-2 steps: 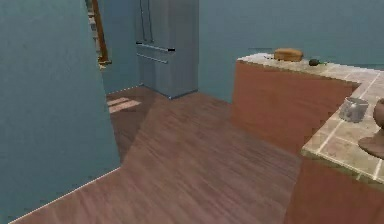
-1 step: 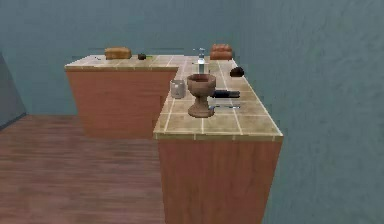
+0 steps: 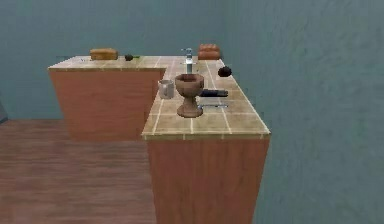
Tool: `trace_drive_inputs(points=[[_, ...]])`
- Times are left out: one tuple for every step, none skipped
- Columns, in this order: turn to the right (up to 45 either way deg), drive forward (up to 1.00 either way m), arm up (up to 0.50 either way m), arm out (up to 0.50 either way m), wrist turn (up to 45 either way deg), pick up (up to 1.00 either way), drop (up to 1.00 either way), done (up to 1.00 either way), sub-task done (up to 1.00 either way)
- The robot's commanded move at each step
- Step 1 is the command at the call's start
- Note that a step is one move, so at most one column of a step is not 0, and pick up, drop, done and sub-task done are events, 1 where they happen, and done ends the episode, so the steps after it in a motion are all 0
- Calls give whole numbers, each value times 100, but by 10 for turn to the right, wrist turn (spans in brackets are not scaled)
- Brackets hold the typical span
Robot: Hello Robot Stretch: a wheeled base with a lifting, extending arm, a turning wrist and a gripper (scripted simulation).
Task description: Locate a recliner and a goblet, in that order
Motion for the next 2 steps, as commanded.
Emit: trace_drive_inputs(points=[[0, 20, 0, 0, 0, 0, 0, 0, 0], [0, 0, 0, 0, 0, 0, 0, 100, 0]])
